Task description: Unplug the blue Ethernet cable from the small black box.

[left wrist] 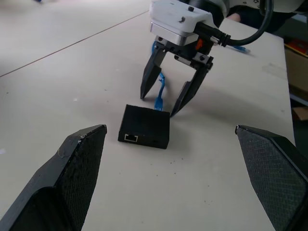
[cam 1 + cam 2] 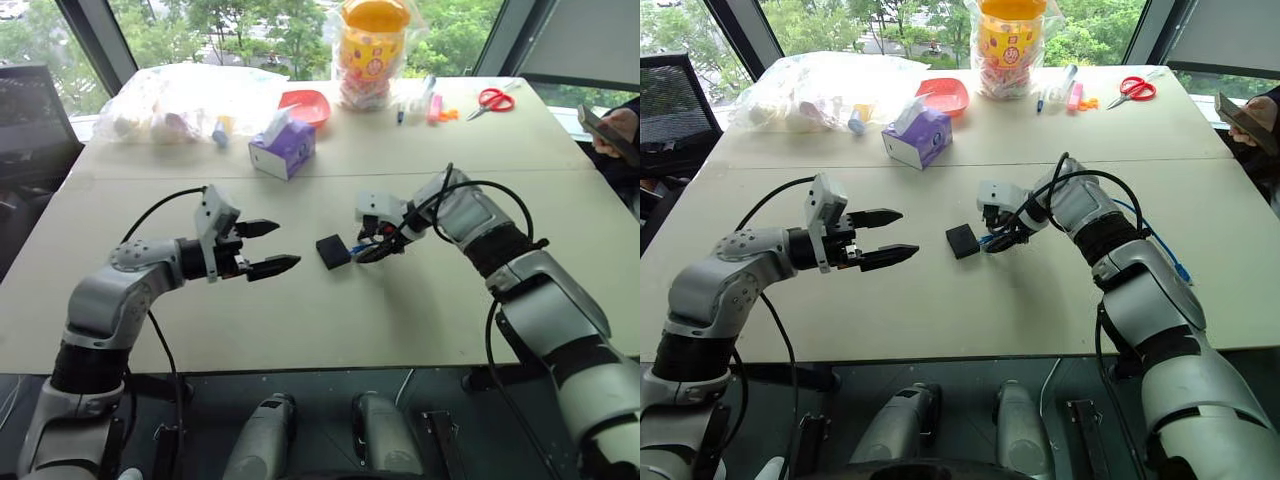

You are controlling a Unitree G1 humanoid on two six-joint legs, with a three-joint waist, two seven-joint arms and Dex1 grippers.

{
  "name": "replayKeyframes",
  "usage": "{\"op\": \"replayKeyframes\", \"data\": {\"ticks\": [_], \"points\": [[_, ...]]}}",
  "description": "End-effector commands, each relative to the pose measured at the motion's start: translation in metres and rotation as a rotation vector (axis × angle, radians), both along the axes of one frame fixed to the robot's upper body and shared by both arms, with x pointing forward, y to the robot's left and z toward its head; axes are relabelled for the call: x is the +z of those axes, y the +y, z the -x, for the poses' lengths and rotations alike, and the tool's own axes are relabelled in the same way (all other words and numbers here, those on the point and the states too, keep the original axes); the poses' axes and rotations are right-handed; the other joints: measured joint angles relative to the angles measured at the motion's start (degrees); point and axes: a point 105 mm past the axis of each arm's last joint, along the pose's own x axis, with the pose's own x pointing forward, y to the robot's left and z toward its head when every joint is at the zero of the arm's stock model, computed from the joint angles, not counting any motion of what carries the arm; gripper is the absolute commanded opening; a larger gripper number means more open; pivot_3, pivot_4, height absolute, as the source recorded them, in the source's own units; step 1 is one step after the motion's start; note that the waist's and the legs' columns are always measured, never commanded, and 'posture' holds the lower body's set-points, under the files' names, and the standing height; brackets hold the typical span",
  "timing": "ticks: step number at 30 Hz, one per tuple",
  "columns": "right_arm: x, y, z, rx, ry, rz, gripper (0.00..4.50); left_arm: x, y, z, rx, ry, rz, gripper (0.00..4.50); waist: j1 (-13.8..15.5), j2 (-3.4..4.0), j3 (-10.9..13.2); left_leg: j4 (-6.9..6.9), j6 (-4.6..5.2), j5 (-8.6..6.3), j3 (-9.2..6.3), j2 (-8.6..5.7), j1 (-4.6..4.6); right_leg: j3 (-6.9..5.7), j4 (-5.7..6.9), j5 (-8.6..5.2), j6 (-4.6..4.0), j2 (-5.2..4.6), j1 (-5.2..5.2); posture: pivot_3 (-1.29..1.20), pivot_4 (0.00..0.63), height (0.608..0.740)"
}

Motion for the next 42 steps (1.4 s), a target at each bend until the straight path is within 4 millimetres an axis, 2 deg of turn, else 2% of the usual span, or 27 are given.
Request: {"op": "replayKeyframes", "data": {"ticks": [1,3,6,8,10,12,14,19,27,37,38,42], "points": [[-0.003,0.009,0.001,0.051,0.012,0.011,1.11,0.012,0.002,0.002,0.006,-0.045,0.008,4.50,0.01,0.00,0.00,0.00,0.00,0.00,-0.01,0.00,0.01,0.00,0.01,0.00,0.00,0.01,0.02,0.00,0.150,0.740],[-0.003,0.010,0.001,0.060,0.011,0.016,0.03,0.012,0.002,0.002,0.012,-0.043,0.010,4.50,-0.04,0.00,0.00,0.00,-0.01,0.01,0.00,0.00,0.06,0.02,0.04,0.00,0.00,0.03,0.03,0.00,0.150,0.740],[0.006,0.023,0.007,0.101,-0.011,-0.068,0.01,0.005,0.007,0.002,0.012,-0.026,-0.016,4.50,-0.14,0.00,0.00,0.00,-0.02,0.01,0.00,0.00,0.11,0.04,0.12,0.00,0.00,0.04,0.04,0.00,0.150,0.740],[0.018,0.026,0.003,0.091,-0.134,-0.145,0.01,0.003,0.007,-0.002,0.015,-0.023,-0.017,4.50,0.04,0.00,0.00,-0.02,-0.03,0.01,-0.01,0.01,0.12,0.05,0.17,-0.01,-0.01,0.05,0.02,0.00,0.150,0.740],[0.025,0.020,0.004,0.106,-0.299,-0.144,0.01,0.008,0.007,-0.010,0.041,-0.012,0.035,4.50,0.40,0.02,0.01,-0.02,-0.04,0.01,0.01,0.00,0.11,0.09,0.33,-0.01,-0.02,0.03,-0.07,0.00,0.150,0.740],[0.035,0.011,0.007,0.114,-0.539,-0.151,0.01,0.014,0.005,-0.017,0.048,-0.005,0.079,4.50,0.96,0.01,0.01,0.00,-0.06,0.03,-0.02,-0.02,0.08,0.09,0.36,-0.02,-0.01,0.02,-0.07,0.00,0.150,0.740],[0.042,0.001,0.016,0.108,-0.730,-0.156,0.01,0.020,0.003,-0.024,0.050,0.004,0.114,4.50,1.31,0.00,0.02,0.04,-0.06,0.03,-0.05,-0.06,0.02,0.08,0.32,-0.03,0.01,-0.02,-0.05,0.00,0.150,0.740],[0.053,-0.006,0.044,0.103,-1.031,-0.171,0.01,0.030,-0.007,-0.030,0.008,0.027,0.170,4.50,0.80,-0.01,0.01,0.06,-0.06,0.03,0.07,-0.06,0.04,0.10,0.32,-0.04,0.03,-0.06,-0.06,0.00,0.150,0.740],[0.065,0.018,0.075,0.137,-1.206,-0.190,0.01,0.043,-0.028,-0.030,-0.102,0.079,0.237,4.50,0.46,-0.02,0.01,0.08,-0.07,0.05,0.10,0.02,0.15,0.14,0.41,-0.10,-0.09,-0.01,-0.02,0.00,0.150,0.740],[0.074,0.031,0.088,0.200,-1.215,-0.204,0.01,0.042,-0.039,-0.026,-0.161,0.086,0.233,4.50,0.56,-0.04,0.01,0.11,-0.07,0.05,0.08,0.00,0.16,0.14,0.36,-0.12,-0.12,-0.03,0.04,0.00,0.150,0.740],[0.074,0.032,0.089,0.204,-1.213,-0.204,0.00,0.041,-0.039,-0.025,-0.167,0.086,0.229,3.94,0.56,-0.04,0.01,0.11,-0.07,0.05,0.08,0.00,0.16,0.14,0.37,-0.12,-0.13,-0.03,0.04,0.00,0.150,0.740],[0.075,0.033,0.090,0.213,-1.207,-0.208,0.00,0.038,-0.039,-0.024,-0.173,0.086,0.219,2.36,0.47,-0.04,0.01,0.10,-0.07,0.05,0.07,0.01,0.16,0.14,0.37,-0.14,-0.16,-0.02,0.04,0.00,0.150,0.740]]}}
